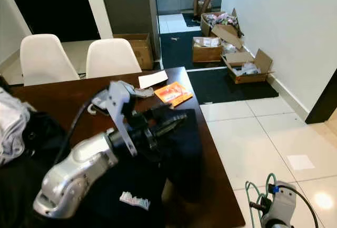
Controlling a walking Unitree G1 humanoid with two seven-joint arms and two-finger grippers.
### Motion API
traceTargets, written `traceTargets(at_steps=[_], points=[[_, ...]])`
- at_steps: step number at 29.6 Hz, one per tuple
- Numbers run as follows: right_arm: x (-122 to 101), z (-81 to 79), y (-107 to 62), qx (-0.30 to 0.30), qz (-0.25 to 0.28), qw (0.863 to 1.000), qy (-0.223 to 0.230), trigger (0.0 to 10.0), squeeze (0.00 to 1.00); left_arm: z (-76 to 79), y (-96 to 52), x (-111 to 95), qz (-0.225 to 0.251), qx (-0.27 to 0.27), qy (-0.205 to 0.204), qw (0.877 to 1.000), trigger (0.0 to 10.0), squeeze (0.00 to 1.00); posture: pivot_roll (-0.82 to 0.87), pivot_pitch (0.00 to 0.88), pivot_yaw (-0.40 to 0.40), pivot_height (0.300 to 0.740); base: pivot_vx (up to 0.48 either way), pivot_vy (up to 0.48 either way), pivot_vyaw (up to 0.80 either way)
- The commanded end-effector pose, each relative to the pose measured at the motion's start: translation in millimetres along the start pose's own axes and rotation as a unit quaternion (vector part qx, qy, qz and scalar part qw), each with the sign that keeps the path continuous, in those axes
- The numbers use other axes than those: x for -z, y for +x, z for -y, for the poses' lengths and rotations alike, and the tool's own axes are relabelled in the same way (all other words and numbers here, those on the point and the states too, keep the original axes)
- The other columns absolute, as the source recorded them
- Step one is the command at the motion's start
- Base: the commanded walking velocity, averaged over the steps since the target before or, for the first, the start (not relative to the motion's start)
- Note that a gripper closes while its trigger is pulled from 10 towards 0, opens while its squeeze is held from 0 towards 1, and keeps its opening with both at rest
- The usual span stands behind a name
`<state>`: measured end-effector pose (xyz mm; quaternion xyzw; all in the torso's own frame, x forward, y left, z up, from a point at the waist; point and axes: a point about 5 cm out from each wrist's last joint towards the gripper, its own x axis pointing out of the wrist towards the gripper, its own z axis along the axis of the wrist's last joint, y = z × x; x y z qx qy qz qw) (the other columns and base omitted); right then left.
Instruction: Hang hanger
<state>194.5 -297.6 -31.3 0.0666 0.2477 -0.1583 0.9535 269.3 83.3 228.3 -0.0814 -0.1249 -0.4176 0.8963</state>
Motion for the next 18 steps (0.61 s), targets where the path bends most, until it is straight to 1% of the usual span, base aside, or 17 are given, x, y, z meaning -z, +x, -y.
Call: traceTargets(at_steps=[1, 2, 4, 5, 6, 7, 8, 9, 10, 11, 12, 13, 14, 15, 16, 18], points=[[4.8, -0.6, -1.1, -0.001, -0.012, 1.000, 0.003, 10.0, 0.00, -13.7, -4.0, -8.2, -0.006, -0.048, 0.027, 0.998, 10.0, 0.00, 0.00, 0.011, 0.024, 0.740, 0.000, 0.000, 0.00], [5.1, -0.7, -1.2, -0.001, -0.012, 1.000, 0.004, 10.0, 0.00, -26.7, -7.8, -14.5, -0.012, -0.092, 0.065, 0.994, 10.0, 0.00, 0.01, 0.011, 0.022, 0.740, 0.000, 0.000, 0.00], [5.1, -0.7, -1.2, -0.001, -0.012, 1.000, 0.004, 10.0, 0.00, -26.7, -7.8, -14.5, -0.012, -0.092, 0.065, 0.994, 10.0, 0.00, 0.01, 0.011, 0.022, 0.740, 0.000, 0.000, 0.00], [5.3, -0.8, -1.3, -0.001, -0.012, 1.000, 0.004, 10.0, 0.00, -40.3, -13.1, -21.9, -0.019, -0.141, 0.105, 0.984, 10.0, 0.00, 0.01, 0.011, 0.022, 0.740, 0.000, 0.000, 0.00], [5.3, -0.8, -1.3, -0.001, -0.012, 1.000, 0.004, 10.0, 0.00, -40.3, -13.1, -21.9, -0.019, -0.141, 0.105, 0.984, 10.0, 0.00, 0.01, 0.011, 0.022, 0.740, 0.000, 0.000, 0.00], [6.1, -0.3, -1.6, -0.001, -0.015, 1.000, 0.004, 10.0, 0.00, -60.9, -22.6, -32.9, -0.031, -0.217, 0.161, 0.962, 10.0, 0.00, 0.01, 0.013, 0.015, 0.740, 0.000, 0.000, 0.00], [6.4, -0.4, -1.6, -0.001, -0.016, 1.000, 0.004, 10.0, 0.00, -80.6, -35.4, -46.3, -0.044, -0.297, 0.218, 0.928, 10.0, 0.00, 0.02, 0.013, 0.012, 0.740, 0.000, 0.000, 0.00], [6.4, -0.4, -1.6, -0.001, -0.016, 1.000, 0.004, 10.0, 0.00, -80.6, -35.4, -46.3, -0.044, -0.297, 0.218, 0.928, 10.0, 0.00, 0.02, 0.013, 0.012, 0.740, 0.000, 0.000, 0.00], [6.5, -0.9, -1.6, -0.003, -0.016, 1.000, 0.004, 10.0, 0.00, -99.5, -52.8, -61.8, -0.056, -0.377, 0.268, 0.885, 10.0, 0.00, 0.02, 0.013, 0.009, 0.740, 0.000, 0.000, 0.00], [6.5, -0.9, -1.6, -0.003, -0.016, 1.000, 0.004, 10.0, 0.00, -99.5, -52.8, -61.8, -0.056, -0.377, 0.268, 0.885, 10.0, 0.00, 0.02, 0.013, 0.009, 0.740, 0.000, 0.000, 0.00], [6.5, -1.4, -1.5, -0.004, -0.016, 1.000, 0.003, 10.0, 0.00, -115.6, -71.8, -75.8, -0.072, -0.444, 0.313, 0.837, 10.0, 0.00, 0.02, 0.012, 0.005, 0.740, 0.000, 0.000, 0.00], [6.5, -1.4, -1.5, -0.004, -0.016, 1.000, 0.003, 10.0, 0.00, -115.6, -71.8, -75.8, -0.072, -0.444, 0.313, 0.837, 10.0, 0.00, 0.02, 0.012, 0.005, 0.740, 0.000, 0.000, 0.00], [6.4, -1.9, -1.4, -0.006, -0.016, 1.000, 0.003, 10.0, 0.00, -127.4, -88.6, -85.9, -0.083, -0.491, 0.338, 0.799, 10.0, 0.00, 0.03, 0.012, 0.002, 0.740, 0.000, 0.000, 0.00], [6.4, -1.9, -1.4, -0.006, -0.016, 1.000, 0.003, 10.0, 0.00, -127.4, -88.6, -85.9, -0.083, -0.491, 0.338, 0.799, 10.0, 0.00, 0.03, 0.012, 0.002, 0.740, 0.000, 0.000, 0.00], [6.4, -2.3, -1.3, -0.007, -0.016, 1.000, 0.003, 10.0, 0.00, -136.1, -102.2, -91.4, -0.098, -0.521, 0.357, 0.769, 10.0, 0.00, 0.02, 0.012, 0.002, 0.740, 0.000, 0.000, 0.00], [6.2, -2.7, -1.1, -0.009, -0.015, 1.000, 0.003, 10.0, 0.00, -147.8, -121.4, -93.7, -0.124, -0.559, 0.379, 0.727, 10.0, 0.00, 0.03, 0.010, 0.000, 0.740, 0.000, 0.000, 0.00]])
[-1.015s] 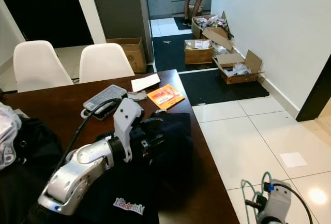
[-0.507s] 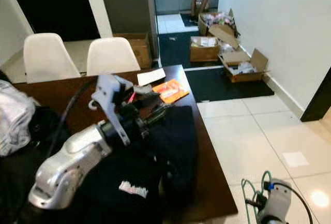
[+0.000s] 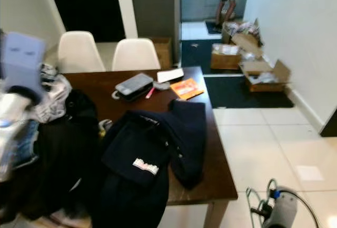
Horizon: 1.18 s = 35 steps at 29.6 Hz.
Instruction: Hang hanger
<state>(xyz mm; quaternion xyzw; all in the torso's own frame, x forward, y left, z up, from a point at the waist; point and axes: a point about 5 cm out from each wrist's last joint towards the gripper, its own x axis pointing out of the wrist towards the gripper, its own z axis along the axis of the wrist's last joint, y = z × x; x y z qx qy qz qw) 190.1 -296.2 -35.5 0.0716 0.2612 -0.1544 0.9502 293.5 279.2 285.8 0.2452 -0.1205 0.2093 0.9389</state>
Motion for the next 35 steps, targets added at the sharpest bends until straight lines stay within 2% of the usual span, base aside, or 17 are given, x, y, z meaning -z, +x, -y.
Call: traceTargets(at_steps=[1, 5, 9, 13, 14, 16, 18, 19, 20, 22, 24, 25, 26, 27, 28, 31, 35], points=[[0.2, -3.0, 0.8, -0.005, -0.001, 1.000, 0.001, 10.0, 0.00, -4.4, 0.0, 13.2, -0.028, -0.016, 0.027, 0.999, 10.0, 0.00, 0.03, 0.010, 0.000, 0.740, 0.000, 0.000, 0.00], [-0.2, -3.3, 0.9, -0.006, 0.001, 1.000, 0.000, 10.0, 0.00, -19.2, 3.4, 36.0, -0.071, -0.059, 0.057, 0.994, 10.0, 0.00, 0.03, 0.008, -0.004, 0.740, 0.000, 0.000, 0.00], [-0.9, -3.1, 1.3, -0.007, 0.000, 1.000, 0.000, 10.0, 0.00, -17.2, 9.0, 50.8, -0.094, -0.064, 0.061, 0.992, 10.0, 0.00, 0.02, 0.012, -0.007, 0.740, 0.000, 0.000, 0.00], [-1.1, -2.4, 1.1, -0.006, 0.001, 1.000, 0.000, 10.0, 0.00, 23.0, 14.0, 49.7, -0.084, 0.032, -0.007, 0.996, 10.0, 0.00, 0.02, 0.014, -0.004, 0.740, 0.000, 0.000, 0.00], [-1.1, -2.4, 1.1, -0.006, 0.001, 1.000, 0.000, 10.0, 0.00, 23.0, 14.0, 49.7, -0.084, 0.032, -0.007, 0.996, 10.0, 0.00, 0.02, 0.014, -0.004, 0.740, 0.000, 0.000, 0.00], [-0.9, -1.4, 0.6, -0.005, 0.002, 1.000, 0.000, 10.0, 0.00, 46.6, 6.6, 40.7, -0.075, 0.073, -0.007, 0.994, 10.0, 0.00, 0.02, 0.022, 0.002, 0.740, 0.000, 0.000, 0.00], [-0.9, -1.4, 0.6, -0.005, 0.002, 1.000, 0.000, 10.0, 0.00, 46.6, 6.6, 40.7, -0.075, 0.073, -0.007, 0.994, 10.0, 0.00, 0.02, 0.022, 0.002, 0.740, 0.000, 0.000, 0.00], [-0.9, -1.0, 0.4, -0.005, 0.002, 1.000, 0.000, 10.0, 0.00, 54.5, 2.7, 38.2, -0.074, 0.083, -0.002, 0.994, 10.0, 0.00, 0.02, 0.022, 0.002, 0.740, 0.000, 0.000, 0.00], [-0.9, -1.0, 0.4, -0.005, 0.002, 1.000, 0.000, 10.0, 0.00, 54.5, 2.7, 38.2, -0.074, 0.083, -0.002, 0.994, 10.0, 0.00, 0.02, 0.022, 0.002, 0.740, 0.000, 0.000, 0.00], [-0.8, -0.1, 0.0, -0.004, 0.002, 1.000, 0.000, 10.0, 0.00, 71.0, -9.4, 33.3, -0.077, 0.102, 0.026, 0.991, 10.0, 0.00, 0.02, 0.028, -0.001, 0.740, 0.000, 0.000, 0.00], [-0.8, -0.1, 0.0, -0.004, 0.002, 1.000, 0.000, 10.0, 0.00, 71.0, -9.4, 33.3, -0.077, 0.102, 0.026, 0.991, 10.0, 0.00, 0.02, 0.028, -0.001, 0.740, 0.000, 0.000, 0.00], [-0.7, 0.1, -0.2, -0.005, 0.002, 1.000, 0.000, 10.0, 0.00, 80.3, -18.5, 28.7, -0.079, 0.116, 0.039, 0.989, 10.0, 0.00, 0.02, 0.031, 0.001, 0.740, 0.000, 0.000, 0.00], [-0.7, 0.1, -0.2, -0.005, 0.002, 1.000, 0.000, 10.0, 0.00, 80.3, -18.5, 28.7, -0.079, 0.116, 0.039, 0.989, 10.0, 0.00, 0.02, 0.031, 0.001, 0.740, 0.000, 0.000, 0.00], [-0.5, 0.1, -0.3, -0.005, 0.001, 1.000, -0.001, 10.0, 0.00, 86.6, -29.9, 23.9, -0.081, 0.123, 0.058, 0.987, 10.0, 0.00, 0.03, 0.038, 0.006, 0.740, 0.000, 0.000, 0.00], [-0.5, 0.1, -0.3, -0.005, 0.001, 1.000, -0.001, 10.0, 0.00, 86.6, -29.9, 23.9, -0.081, 0.123, 0.058, 0.987, 10.0, 0.00, 0.03, 0.038, 0.006, 0.740, 0.000, 0.000, 0.00], [0.0, -0.3, -0.3, -0.007, 0.000, 1.000, 0.000, 10.0, 0.00, 84.9, -55.1, 18.1, -0.112, 0.102, 0.069, 0.986, 10.0, 0.00, 0.05, 0.044, 0.011, 0.740, 0.000, 0.000, 0.00], [0.0, -1.4, 0.2, -0.008, -0.001, 1.000, -0.001, 10.0, 0.00, 82.2, -63.7, 17.0, -0.137, 0.092, 0.073, 0.984, 10.0, 0.00, 0.05, 0.044, 0.009, 0.740, 0.000, 0.000, 0.00]])
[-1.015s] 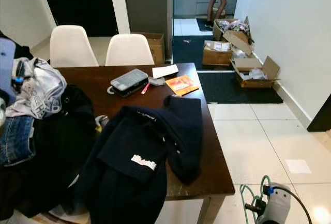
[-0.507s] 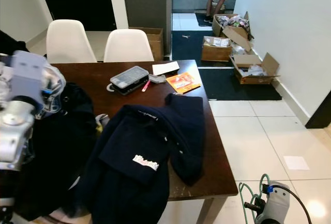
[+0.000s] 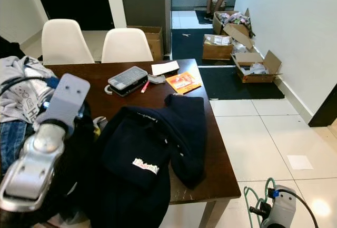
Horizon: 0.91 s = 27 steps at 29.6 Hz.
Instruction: Hang hanger
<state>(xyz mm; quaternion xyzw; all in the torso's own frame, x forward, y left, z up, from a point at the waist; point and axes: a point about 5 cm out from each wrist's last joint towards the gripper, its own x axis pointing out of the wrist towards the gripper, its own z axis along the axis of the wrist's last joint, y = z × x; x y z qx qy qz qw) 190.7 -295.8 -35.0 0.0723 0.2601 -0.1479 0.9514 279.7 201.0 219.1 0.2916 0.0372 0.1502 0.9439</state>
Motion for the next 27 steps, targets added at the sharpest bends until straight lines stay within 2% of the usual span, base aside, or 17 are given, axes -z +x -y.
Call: traceTargets(at_steps=[1, 3, 5, 7, 10, 13, 16, 23, 27], points=[[0.7, -0.9, 0.0, -0.002, -0.002, 1.000, 0.000, 10.0, 0.00, 0.1, -2.9, 2.8, -0.013, -0.008, 0.002, 1.000, 10.0, 0.00, 0.05, 0.044, 0.009, 0.740, 0.000, 0.000, 0.00], [0.6, -1.7, 0.3, -0.003, -0.002, 1.000, 0.000, 10.0, 0.00, 0.9, -6.9, 2.1, -0.017, -0.008, 0.003, 1.000, 10.0, 0.00, 0.06, 0.044, 0.006, 0.740, 0.000, 0.000, 0.00], [0.3, -3.5, 1.0, -0.006, -0.003, 1.000, -0.001, 10.0, 0.00, 3.9, -18.2, 3.4, -0.028, 0.001, 0.006, 1.000, 10.0, 0.00, 0.06, 0.045, 0.006, 0.740, 0.000, 0.000, 0.00], [0.3, -3.5, 1.0, -0.006, -0.003, 1.000, -0.001, 10.0, 0.00, 3.9, -18.2, 3.4, -0.028, 0.001, 0.006, 1.000, 10.0, 0.00, 0.06, 0.045, 0.006, 0.740, 0.000, 0.000, 0.00], [0.0, -4.6, 1.4, -0.007, -0.002, 1.000, -0.001, 10.0, 0.00, -2.6, -26.2, 8.3, -0.043, -0.011, 0.023, 0.999, 10.0, 0.00, 0.07, 0.049, 0.007, 0.740, 0.000, 0.000, 0.00], [-0.5, -4.9, 1.8, -0.008, -0.002, 1.000, -0.001, 10.0, 0.00, -14.6, -32.1, 20.7, -0.080, -0.040, 0.042, 0.995, 10.0, 0.00, 0.08, 0.051, 0.001, 0.740, 0.000, 0.000, 0.00], [-0.8, -4.6, 1.8, -0.008, -0.002, 1.000, -0.001, 10.0, 0.00, -20.0, -33.2, 30.1, -0.102, -0.060, 0.047, 0.992, 10.0, 0.00, 0.07, 0.051, -0.001, 0.740, 0.000, 0.000, 0.00], [-0.5, -3.7, 1.9, -0.007, -0.005, 1.000, -0.001, 10.0, 0.00, -36.1, -31.3, 30.8, -0.101, -0.102, 0.062, 0.988, 10.0, 0.00, 0.07, 0.049, -0.006, 0.740, 0.000, 0.000, 0.00], [-0.5, -3.5, 1.8, -0.006, -0.005, 1.000, -0.001, 10.0, 0.00, -46.9, -23.9, 35.0, -0.105, -0.124, 0.070, 0.984, 10.0, 0.00, 0.07, 0.050, -0.004, 0.740, 0.000, 0.000, 0.00]])
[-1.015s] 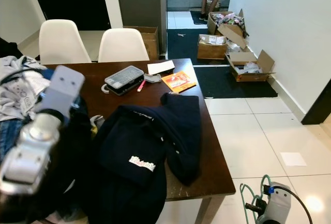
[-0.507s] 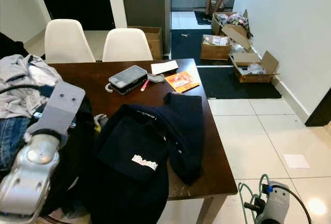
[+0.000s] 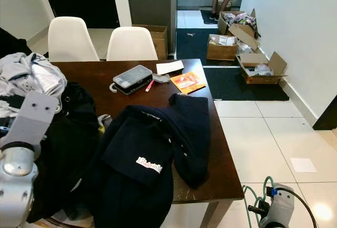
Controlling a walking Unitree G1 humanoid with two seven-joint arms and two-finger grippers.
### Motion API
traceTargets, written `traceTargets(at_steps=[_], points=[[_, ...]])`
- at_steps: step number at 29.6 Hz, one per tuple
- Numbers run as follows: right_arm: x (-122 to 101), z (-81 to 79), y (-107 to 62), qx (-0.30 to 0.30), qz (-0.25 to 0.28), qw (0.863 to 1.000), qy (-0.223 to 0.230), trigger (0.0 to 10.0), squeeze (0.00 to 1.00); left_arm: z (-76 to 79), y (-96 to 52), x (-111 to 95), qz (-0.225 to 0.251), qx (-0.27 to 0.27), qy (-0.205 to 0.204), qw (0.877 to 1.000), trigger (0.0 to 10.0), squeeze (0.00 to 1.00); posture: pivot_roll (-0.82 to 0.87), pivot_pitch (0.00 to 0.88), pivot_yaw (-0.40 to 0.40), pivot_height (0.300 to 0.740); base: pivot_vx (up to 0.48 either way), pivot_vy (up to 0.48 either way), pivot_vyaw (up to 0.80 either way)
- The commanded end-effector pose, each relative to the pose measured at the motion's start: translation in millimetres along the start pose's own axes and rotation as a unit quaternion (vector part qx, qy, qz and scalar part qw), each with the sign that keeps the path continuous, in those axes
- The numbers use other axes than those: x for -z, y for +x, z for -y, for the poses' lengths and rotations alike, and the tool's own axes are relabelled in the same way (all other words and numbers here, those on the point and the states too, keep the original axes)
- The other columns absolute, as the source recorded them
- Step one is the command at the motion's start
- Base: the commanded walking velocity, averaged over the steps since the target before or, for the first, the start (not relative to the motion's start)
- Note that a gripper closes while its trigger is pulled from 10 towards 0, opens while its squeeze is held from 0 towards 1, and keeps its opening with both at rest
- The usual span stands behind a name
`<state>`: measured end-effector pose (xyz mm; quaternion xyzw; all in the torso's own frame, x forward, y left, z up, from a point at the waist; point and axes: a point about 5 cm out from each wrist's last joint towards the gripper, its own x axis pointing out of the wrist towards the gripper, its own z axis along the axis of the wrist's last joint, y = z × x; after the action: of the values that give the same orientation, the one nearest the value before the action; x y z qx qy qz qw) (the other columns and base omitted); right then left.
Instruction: Hang hanger
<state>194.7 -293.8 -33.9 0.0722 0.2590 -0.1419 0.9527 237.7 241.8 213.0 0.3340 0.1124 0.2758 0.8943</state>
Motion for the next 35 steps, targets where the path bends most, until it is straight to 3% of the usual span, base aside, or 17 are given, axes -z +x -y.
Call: traceTargets(at_steps=[1, 11, 17, 21, 25, 31, 35], points=[[1.6, -0.5, -0.3, 0.000, -0.005, 1.000, 0.000, 10.0, 0.00, -8.2, 8.9, 1.9, -0.002, -0.025, 0.013, 1.000, 10.0, 0.00, 0.06, 0.050, -0.004, 0.740, 0.000, 0.000, 0.00], [1.2, 0.0, -0.3, 0.002, -0.004, 1.000, 0.001, 10.0, 0.00, -7.0, 17.0, 6.8, -0.004, -0.020, 0.019, 1.000, 10.0, 0.00, 0.05, 0.045, 0.001, 0.740, 0.000, 0.000, 0.00], [1.4, 1.2, -0.5, 0.004, -0.005, 1.000, 0.001, 10.0, 0.00, 6.9, 16.4, -0.9, 0.013, 0.019, -0.006, 1.000, 10.0, 0.00, 0.05, 0.040, -0.001, 0.740, 0.000, 0.000, 0.00], [1.9, 2.3, -1.0, 0.005, -0.006, 1.000, 0.002, 10.0, 0.00, 24.7, 8.0, -7.2, 0.016, 0.076, -0.046, 0.996, 10.0, 0.00, 0.05, 0.040, 0.001, 0.740, 0.000, 0.000, 0.00], [2.3, 2.6, -1.4, 0.005, -0.006, 1.000, 0.001, 10.0, 0.00, 32.0, 2.6, -9.8, 0.017, 0.099, -0.058, 0.993, 10.0, 0.00, 0.05, 0.043, 0.002, 0.740, 0.000, 0.000, 0.00], [2.4, 2.9, -1.8, 0.005, -0.005, 1.000, 0.002, 10.0, 0.00, 35.1, 1.5, -8.2, 0.016, 0.104, -0.058, 0.993, 10.0, 0.00, 0.05, 0.043, 0.002, 0.740, 0.000, 0.000, 0.00], [2.4, 3.1, -1.9, 0.006, -0.004, 1.000, 0.002, 10.0, 0.00, 27.3, 8.9, -7.6, 0.018, 0.081, -0.056, 0.995, 10.0, 0.00, 0.04, 0.046, 0.002, 0.740, 0.000, 0.000, 0.00]])
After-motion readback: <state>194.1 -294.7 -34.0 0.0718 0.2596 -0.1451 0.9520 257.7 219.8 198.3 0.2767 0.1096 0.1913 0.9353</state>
